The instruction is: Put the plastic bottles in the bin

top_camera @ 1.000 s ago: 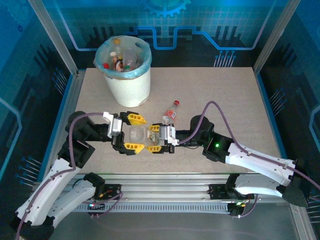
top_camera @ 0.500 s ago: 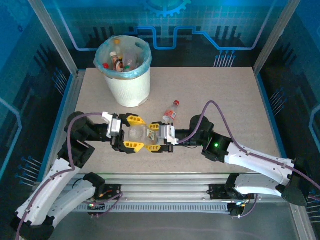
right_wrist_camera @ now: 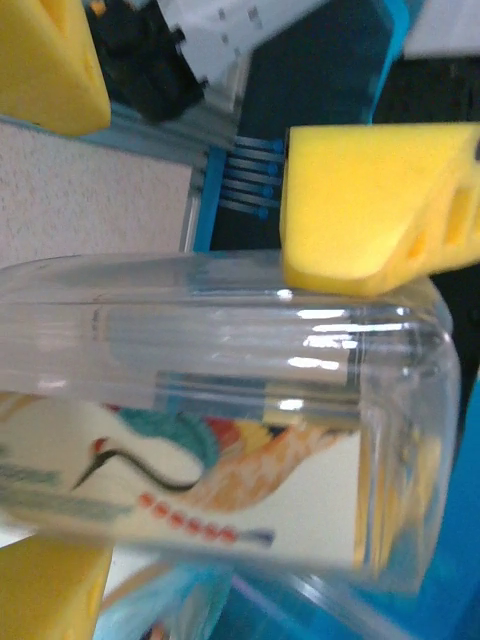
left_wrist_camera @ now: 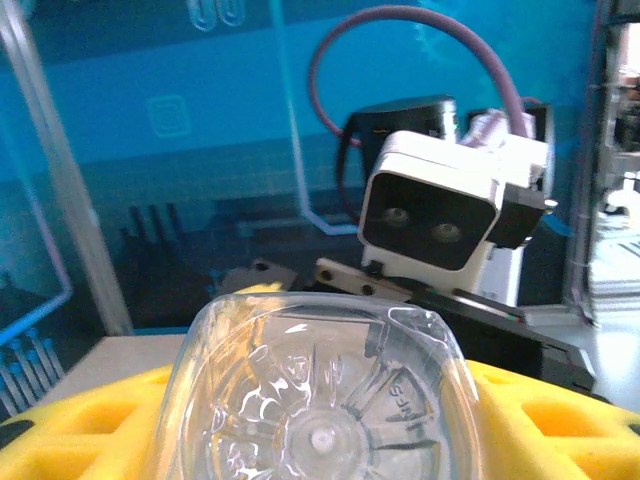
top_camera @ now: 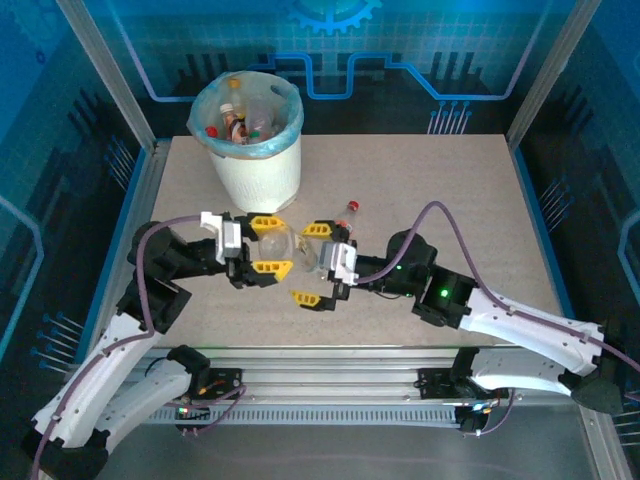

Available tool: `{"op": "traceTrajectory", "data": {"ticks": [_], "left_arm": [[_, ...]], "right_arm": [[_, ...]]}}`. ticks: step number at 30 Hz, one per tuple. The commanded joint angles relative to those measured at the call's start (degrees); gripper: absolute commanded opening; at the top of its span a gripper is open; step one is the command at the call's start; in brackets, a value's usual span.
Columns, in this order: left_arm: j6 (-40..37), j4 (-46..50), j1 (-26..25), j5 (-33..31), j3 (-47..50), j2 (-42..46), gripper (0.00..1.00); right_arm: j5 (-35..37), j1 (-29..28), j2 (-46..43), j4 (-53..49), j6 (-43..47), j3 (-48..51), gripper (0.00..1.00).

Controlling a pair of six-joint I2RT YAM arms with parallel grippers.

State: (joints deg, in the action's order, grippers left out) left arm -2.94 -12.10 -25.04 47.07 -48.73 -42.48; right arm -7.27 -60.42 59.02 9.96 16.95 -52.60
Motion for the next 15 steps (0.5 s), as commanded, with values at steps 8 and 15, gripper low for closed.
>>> {"op": "traceTrajectory", "data": {"ticks": [8,15], "left_arm": [[-1.8,-3.4,0.0,-29.0,-7.4,-1.1,0.35],[-7.6,0.7,1.1,-56.8,-17.2,-10.0,0.14]], "right_arm": [[22.1,3.5,-7.3,2.2,-7.3,5.4,1.0],[22.3,7.9,-9.7,0.3,-12.7,7.8,1.0]]}}
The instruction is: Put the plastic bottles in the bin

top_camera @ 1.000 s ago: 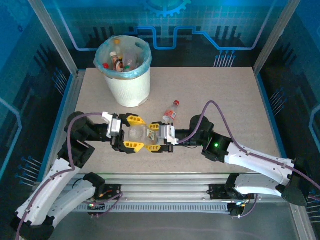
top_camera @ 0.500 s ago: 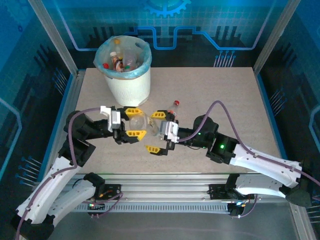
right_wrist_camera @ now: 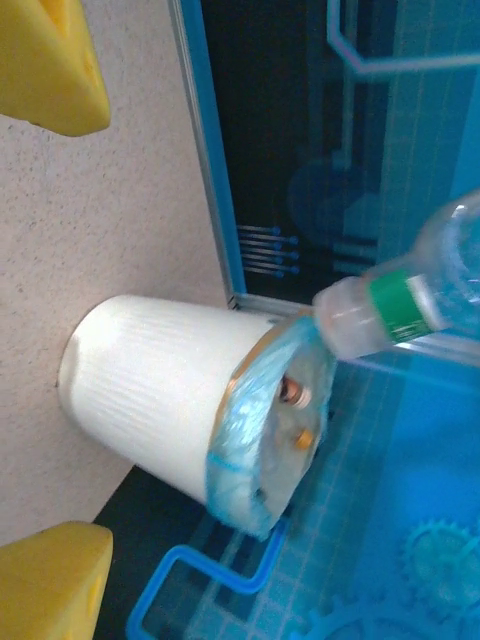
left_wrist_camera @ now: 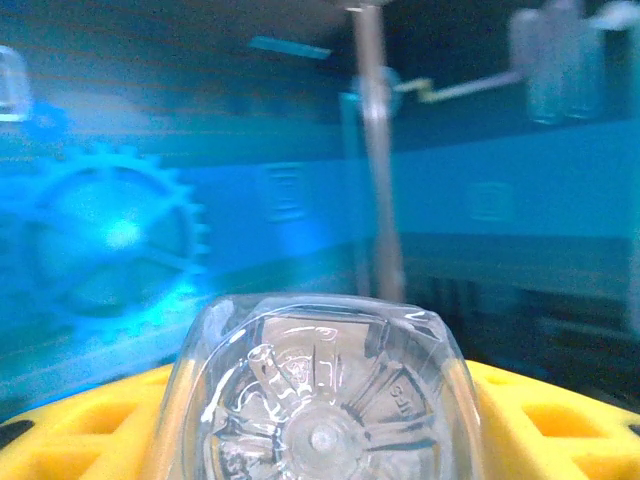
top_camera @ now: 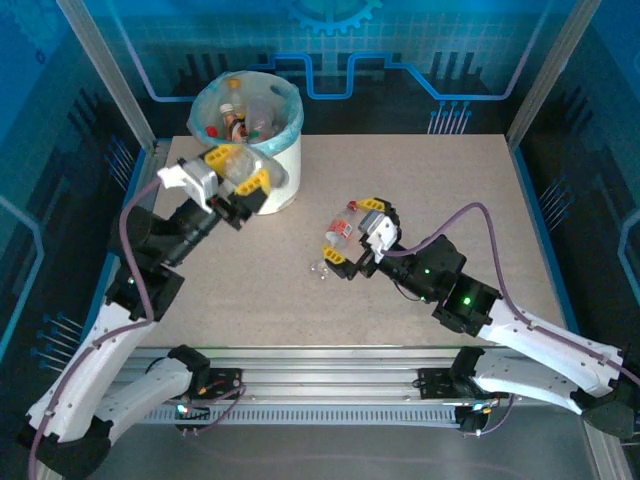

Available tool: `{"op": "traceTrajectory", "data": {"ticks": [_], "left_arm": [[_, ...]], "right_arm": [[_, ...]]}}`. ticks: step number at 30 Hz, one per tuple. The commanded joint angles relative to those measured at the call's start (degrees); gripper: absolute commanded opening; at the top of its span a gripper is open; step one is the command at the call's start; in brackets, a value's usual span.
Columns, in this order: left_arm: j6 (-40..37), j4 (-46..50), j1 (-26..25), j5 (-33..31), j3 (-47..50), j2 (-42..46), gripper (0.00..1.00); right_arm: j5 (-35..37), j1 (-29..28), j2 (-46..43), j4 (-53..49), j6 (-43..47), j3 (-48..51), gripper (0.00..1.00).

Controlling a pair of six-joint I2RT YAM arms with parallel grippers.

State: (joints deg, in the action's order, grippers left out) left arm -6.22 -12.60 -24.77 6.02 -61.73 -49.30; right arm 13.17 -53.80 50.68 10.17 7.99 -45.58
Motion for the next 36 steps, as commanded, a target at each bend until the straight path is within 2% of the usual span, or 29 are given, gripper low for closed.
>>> {"op": "traceTrajectory", "data": {"ticks": [1,3,5,8,12,15,20,23,26,30,31,36], "left_arm": [[-5.2,2.0,1.9,-17.8,-6.3,-5.6,0.14],[-2.5,3.7,6.1,-19.3,-10.2,-10.0,0.15],[4.2,5.7,12.3,-16.3,-13.7,-14.7,0.16],[13.2,8.5,19.0,-10.5,-18.2,-21.8,0.15],[11.7,13.0,19.7,-8.8,-24.0,-29.3,0.15],[12.3,16.2,19.8,-4.4,-27.0,-33.2,0.17],[12.8,20.4,19.8,4.0,-29.6,-37.4,0.24],[11.6,22.8,19.8,4.9,-30.3,-39.4,0.27],[10.3,24.2,19.8,4.5,-30.1,-40.4,0.37],[11.3,24.7,20.0,3.5,-29.4,-40.5,0.76],[11.7,24.6,20.0,3.1,-29.2,-40.1,0.79],[12.2,24.1,20.0,1.0,-30.2,-38.8,0.82]], "right_arm": [[1.9,1.6,-1.6,-0.5,-4.1,0.8,1.0],[1.9,1.9,-1.9,-0.9,-4.7,1.0,1.0],[1.8,1.9,-2.4,-1.1,-5.2,1.4,1.0],[1.4,2.0,-3.4,-1.7,-6.3,1.5,1.0],[0.6,2.0,-5.3,-2.2,-7.1,2.2,1.0],[1.0,2.1,-6.2,-3.3,-7.3,2.8,1.0],[0.9,2.1,-7.0,-3.1,-7.4,4.1,1.0],[1.0,2.1,-7.1,-2.7,-7.4,4.7,1.0],[1.1,2.2,-6.9,-3.3,-7.7,4.6,1.0],[1.5,2.3,-6.0,-4.9,-7.9,4.4,1.0],[1.8,2.2,-5.7,-5.6,-8.0,4.4,1.0],[2.0,2.2,-5.8,-6.1,-9.5,5.2,1.0]]}}
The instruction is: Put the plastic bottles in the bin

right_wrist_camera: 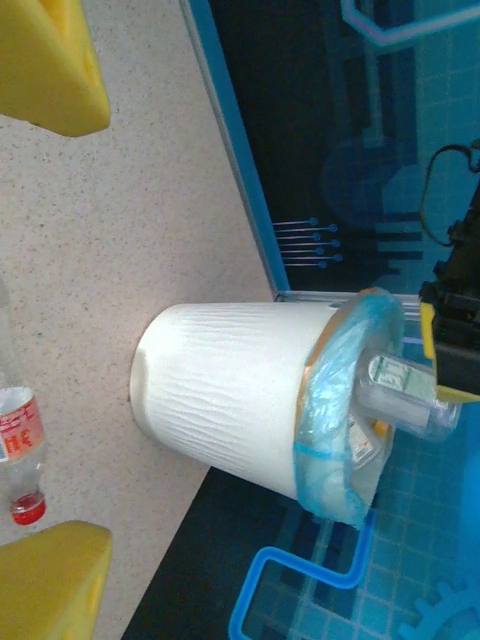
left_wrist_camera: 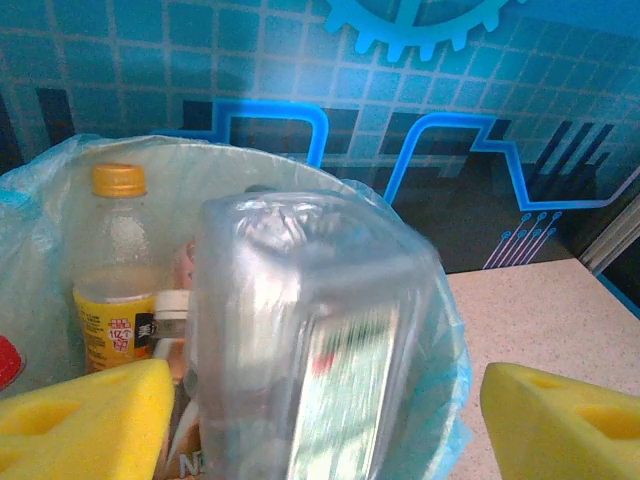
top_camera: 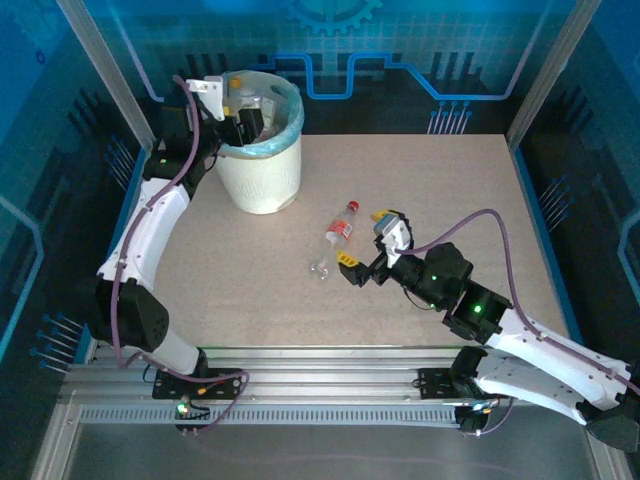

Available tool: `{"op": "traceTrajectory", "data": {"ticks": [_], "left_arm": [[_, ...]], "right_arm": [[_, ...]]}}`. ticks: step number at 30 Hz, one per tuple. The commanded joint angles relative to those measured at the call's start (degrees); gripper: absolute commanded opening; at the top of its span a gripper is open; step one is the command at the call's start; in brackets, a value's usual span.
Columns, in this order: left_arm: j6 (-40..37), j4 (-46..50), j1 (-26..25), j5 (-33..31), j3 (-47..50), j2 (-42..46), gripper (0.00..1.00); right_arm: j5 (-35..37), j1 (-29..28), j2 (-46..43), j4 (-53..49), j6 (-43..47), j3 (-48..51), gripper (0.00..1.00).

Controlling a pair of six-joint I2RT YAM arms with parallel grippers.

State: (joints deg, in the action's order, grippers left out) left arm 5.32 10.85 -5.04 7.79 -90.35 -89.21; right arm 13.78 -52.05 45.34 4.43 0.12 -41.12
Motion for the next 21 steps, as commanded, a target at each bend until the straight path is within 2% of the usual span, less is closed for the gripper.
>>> {"op": "traceTrajectory", "data": {"ticks": [1,5,9,13,17,21], "left_arm": [[0.6,0.6,0.3,-1.1,-2.1,1.2,0.83],[-0.1,1.7,0.3,-1.3,-5.5,0.1,0.82],[1.0,5.9,0.3,0.9,-11.7,-4.4,0.76],[2.2,12.4,-0.4,5.5,-19.7,-10.9,0.62],[2.0,21.2,-1.7,6.5,-29.1,-18.4,0.44],[1.6,29.4,-2.5,8.0,-36.4,-25.0,0.36]], "right_arm": [[1.5,0.5,-0.4,-0.3,-1.8,0.9,1.0],[1.8,0.7,0.0,-0.3,-1.5,0.6,1.0],[1.8,1.3,0.7,-0.3,-1.0,-0.1,1.0],[1.5,1.7,1.5,-0.4,-1.2,-0.6,1.0],[1.3,2.0,2.2,-0.7,-1.5,-0.9,1.0],[1.2,2.5,2.7,-1.3,-1.8,-1.2,1.0]]}}
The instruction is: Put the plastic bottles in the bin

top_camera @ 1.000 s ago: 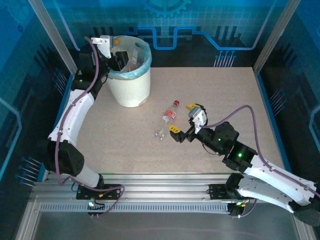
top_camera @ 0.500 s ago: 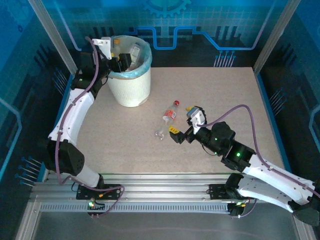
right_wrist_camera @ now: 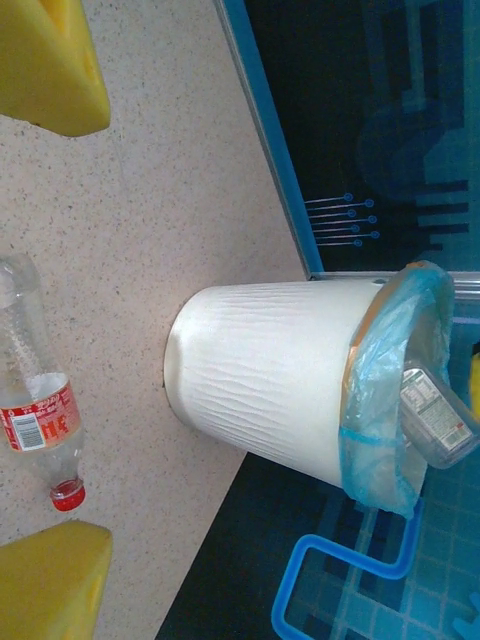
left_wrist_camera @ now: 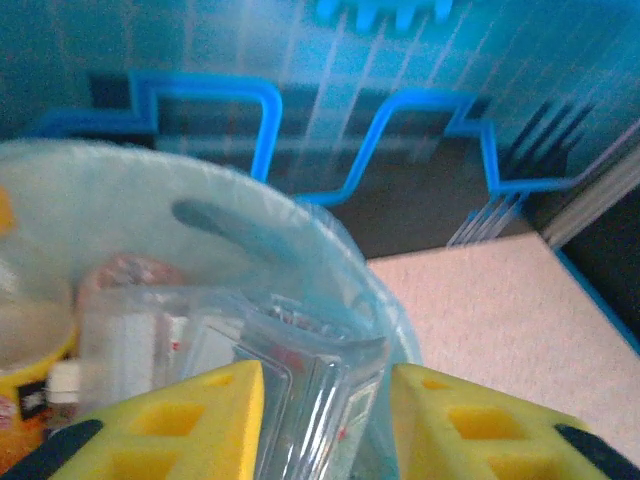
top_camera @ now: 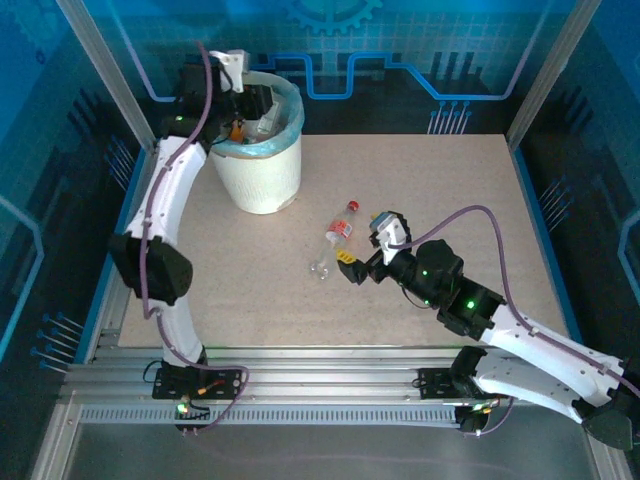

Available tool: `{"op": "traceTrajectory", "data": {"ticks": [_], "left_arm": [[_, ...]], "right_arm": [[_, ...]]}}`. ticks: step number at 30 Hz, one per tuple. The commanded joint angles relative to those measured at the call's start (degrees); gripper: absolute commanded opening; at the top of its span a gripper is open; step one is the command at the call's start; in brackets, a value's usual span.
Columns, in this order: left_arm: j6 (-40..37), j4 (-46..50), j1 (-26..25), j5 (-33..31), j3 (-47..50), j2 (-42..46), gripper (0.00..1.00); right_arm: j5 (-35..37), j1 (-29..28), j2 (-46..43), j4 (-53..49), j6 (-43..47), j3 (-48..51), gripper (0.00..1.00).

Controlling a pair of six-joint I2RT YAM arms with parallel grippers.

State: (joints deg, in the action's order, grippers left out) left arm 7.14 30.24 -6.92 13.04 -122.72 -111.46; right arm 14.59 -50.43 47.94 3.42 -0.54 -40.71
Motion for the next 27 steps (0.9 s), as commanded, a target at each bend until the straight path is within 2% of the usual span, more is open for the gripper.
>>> {"op": "traceTrajectory", "data": {"ticks": [1,10,17,23,27], "left_arm": [[-0.2,11.2,-0.6,2.5,-4.5,-3.7,0.35],[-2.4,11.6,-0.5,-2.2,2.9,-1.7,0.34],[-2.4,7.7,0.4,-12.4,5.2,2.6,0.6],[-3.7,6.4,1.3,-17.1,2.4,4.3,0.62],[-3.5,6.3,0.9,-15.7,1.5,5.3,0.62]], "right_arm": [[0.4,1.0,0.2,-0.5,-1.3,-1.7,1.0],[0.1,1.5,0.3,-1.4,-2.4,-1.8,1.0],[-0.5,1.6,1.4,-1.6,-3.0,-3.0,1.0],[-0.5,1.6,2.3,-1.8,-3.3,-3.6,1.0],[-0.3,1.6,2.3,-2.0,-3.6,-3.6,1.0]]}}
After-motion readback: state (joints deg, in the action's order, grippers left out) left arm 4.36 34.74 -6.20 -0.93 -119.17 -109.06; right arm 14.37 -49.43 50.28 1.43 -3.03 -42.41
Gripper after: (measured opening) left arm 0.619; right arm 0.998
